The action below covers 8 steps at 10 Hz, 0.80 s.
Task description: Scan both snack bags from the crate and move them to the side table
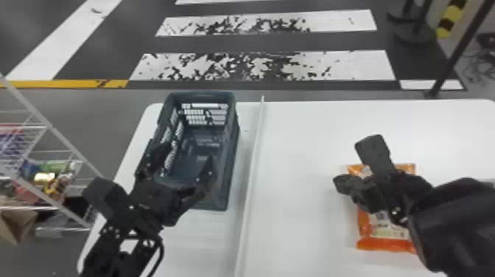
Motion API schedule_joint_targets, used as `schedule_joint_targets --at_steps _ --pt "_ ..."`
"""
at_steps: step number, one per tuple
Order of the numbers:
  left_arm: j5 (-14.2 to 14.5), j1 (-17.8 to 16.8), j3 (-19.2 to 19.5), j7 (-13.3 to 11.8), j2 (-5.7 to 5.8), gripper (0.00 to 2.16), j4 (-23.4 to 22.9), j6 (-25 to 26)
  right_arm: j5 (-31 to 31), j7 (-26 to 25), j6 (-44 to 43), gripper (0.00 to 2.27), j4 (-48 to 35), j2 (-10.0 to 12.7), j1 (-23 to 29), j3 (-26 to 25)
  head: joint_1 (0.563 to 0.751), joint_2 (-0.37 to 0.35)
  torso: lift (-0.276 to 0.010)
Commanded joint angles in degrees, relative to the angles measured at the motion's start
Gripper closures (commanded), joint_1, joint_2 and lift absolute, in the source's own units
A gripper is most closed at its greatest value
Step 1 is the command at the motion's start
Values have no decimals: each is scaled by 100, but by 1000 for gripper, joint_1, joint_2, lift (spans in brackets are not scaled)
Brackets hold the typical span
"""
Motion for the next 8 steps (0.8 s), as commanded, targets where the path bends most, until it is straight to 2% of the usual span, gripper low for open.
schedule_joint_targets --at_steps 1,5,8 --pt "0 13 -9 -1 -8 103 -9 0 -17 0 -10 2246 13 -26 8 -86 695 108 -75" --pt "-9 31 0 -1 -17 103 -18 0 -52 106 61 2246 -400 -79 359 -121 695 88 -75" --pt "-9 31 0 -1 -8 103 -18 0 -140 123 148 2246 -866 -246 790 -218 695 101 -75"
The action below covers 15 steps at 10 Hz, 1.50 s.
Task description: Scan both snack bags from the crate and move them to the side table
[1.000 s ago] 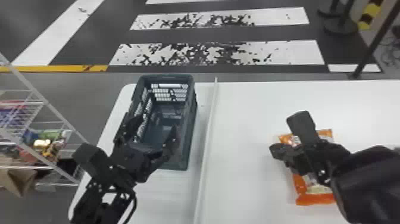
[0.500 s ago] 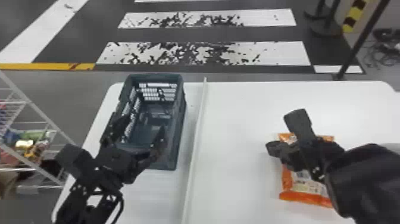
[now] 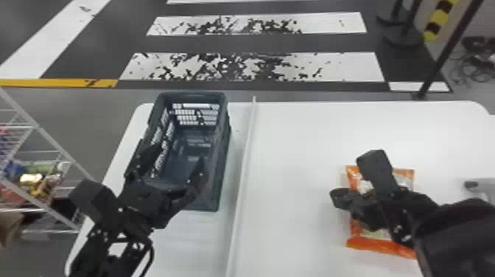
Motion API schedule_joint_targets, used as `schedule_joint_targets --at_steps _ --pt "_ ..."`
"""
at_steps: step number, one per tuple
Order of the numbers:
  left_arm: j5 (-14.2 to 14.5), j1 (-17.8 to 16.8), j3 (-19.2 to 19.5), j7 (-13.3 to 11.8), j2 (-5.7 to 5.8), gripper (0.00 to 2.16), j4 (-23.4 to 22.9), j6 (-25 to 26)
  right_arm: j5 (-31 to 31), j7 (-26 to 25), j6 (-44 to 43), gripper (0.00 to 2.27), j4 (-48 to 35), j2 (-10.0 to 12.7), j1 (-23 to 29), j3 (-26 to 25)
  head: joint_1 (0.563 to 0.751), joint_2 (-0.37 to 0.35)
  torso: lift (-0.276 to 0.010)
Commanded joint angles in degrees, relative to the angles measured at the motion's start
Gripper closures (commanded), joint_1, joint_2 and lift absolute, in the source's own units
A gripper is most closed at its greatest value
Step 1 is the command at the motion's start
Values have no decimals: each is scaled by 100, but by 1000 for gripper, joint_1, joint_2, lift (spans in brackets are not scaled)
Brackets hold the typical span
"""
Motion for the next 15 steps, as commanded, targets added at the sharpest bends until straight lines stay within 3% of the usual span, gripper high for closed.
schedule_joint_targets --at_steps 1,5,10,12,13,14,15 --pt "-1 -17 -8 0 4 103 13 0 -24 9 37 2246 -219 -87 222 -105 695 97 -75" --pt "8 -35 -25 0 4 103 40 0 -130 88 72 2246 -456 -237 495 -333 695 65 -75" --pt "-10 -35 -43 -9 -14 103 22 0 -138 88 54 2246 -412 -298 451 -447 695 42 -75" --pt "-10 -26 -43 0 -14 103 22 0 -446 132 107 2246 -676 -298 574 -579 695 33 -75" --pt "-19 -26 -60 0 -23 103 4 18 -982 140 177 2152 -869 -289 644 -773 695 35 -75" --pt "-27 0 -60 -9 -23 103 -22 0 -1791 149 89 1733 -1036 -219 697 -1177 695 47 -75" --pt "-36 36 -52 -18 -23 103 -57 18 -2468 149 54 1028 -1221 -157 750 -1660 695 52 -75"
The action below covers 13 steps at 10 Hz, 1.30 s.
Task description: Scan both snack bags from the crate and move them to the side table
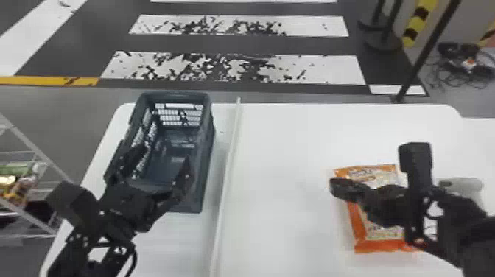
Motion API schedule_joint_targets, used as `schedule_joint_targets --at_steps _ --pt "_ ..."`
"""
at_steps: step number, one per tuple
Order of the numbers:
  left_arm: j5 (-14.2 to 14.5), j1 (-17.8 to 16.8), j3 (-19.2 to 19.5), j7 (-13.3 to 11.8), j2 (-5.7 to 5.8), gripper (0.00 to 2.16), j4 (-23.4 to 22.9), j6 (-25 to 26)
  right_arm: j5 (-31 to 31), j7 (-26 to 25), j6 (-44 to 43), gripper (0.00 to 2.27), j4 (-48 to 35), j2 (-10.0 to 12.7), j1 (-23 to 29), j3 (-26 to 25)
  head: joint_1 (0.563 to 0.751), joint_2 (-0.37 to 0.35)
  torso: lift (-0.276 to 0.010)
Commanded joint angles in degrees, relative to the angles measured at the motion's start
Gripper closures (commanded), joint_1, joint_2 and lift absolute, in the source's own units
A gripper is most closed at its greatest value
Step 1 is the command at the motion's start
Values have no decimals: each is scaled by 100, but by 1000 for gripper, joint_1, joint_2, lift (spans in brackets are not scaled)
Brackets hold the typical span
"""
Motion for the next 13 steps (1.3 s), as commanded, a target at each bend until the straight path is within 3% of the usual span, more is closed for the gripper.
schedule_joint_targets --at_steps 1,2,5,7,10,13 --pt "-5 35 31 -1 17 103 -43 8 -566 0 -6 333 -253 32 69 -660 695 54 -75" --pt "-5 44 31 -1 26 103 -51 8 -575 -9 12 103 -306 32 96 -1082 695 34 -75" --pt "21 0 31 -1 43 103 -25 8 -926 -9 -164 107 151 5 131 -2374 695 -94 -75" --pt "21 -9 31 -1 35 103 -7 8 -706 0 -375 107 485 -135 298 -2857 695 -203 -75" --pt "30 -18 31 -1 8 103 45 -45 -56 132 -621 107 890 -320 544 -2963 695 -315 -75" --pt "30 -35 31 -10 8 103 98 -45 463 492 -814 103 1382 -460 491 -2893 695 -350 -75"
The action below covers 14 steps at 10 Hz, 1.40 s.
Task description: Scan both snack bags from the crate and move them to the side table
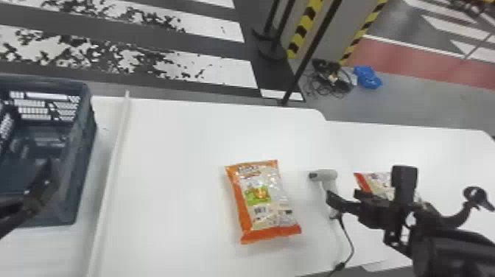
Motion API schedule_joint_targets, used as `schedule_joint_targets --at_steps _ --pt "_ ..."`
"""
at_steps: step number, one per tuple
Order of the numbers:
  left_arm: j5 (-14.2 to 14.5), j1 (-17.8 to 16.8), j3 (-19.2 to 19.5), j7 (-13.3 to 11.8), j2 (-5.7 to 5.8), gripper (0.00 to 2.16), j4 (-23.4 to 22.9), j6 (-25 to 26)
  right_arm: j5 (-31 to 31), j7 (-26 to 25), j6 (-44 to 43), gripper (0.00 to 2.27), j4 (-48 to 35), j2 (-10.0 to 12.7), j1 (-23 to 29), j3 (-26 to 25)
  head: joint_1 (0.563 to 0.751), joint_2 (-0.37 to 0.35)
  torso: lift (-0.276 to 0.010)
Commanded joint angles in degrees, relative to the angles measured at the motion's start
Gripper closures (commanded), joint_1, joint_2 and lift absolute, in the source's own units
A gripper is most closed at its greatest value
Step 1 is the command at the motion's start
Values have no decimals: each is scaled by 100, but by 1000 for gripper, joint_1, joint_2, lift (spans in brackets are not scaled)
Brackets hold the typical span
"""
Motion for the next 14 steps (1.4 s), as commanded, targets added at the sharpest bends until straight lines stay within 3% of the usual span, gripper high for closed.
schedule_joint_targets --at_steps 1,5,8,9,11,14 --pt "0 -9 -8 0 1 103 56 -18 26 120 13 100 279 -87 -121 34 695 -350 -75" --pt "26 -9 -8 0 27 103 126 -106 246 305 207 107 965 -403 -701 465 695 -350 -75" --pt "35 -18 -8 0 27 103 144 -106 580 419 347 441 1484 -588 -1132 825 695 -350 -75" --pt "35 -18 -8 0 36 103 144 -106 668 463 330 792 1598 -605 -1220 896 695 -350 -75" --pt "35 -18 -8 0 27 103 153 -106 765 305 505 2162 1651 -596 -1273 1001 695 -350 -75" --pt "35 -18 0 0 9 103 153 -106 791 296 541 2256 1422 -552 -1202 913 695 -350 -75"
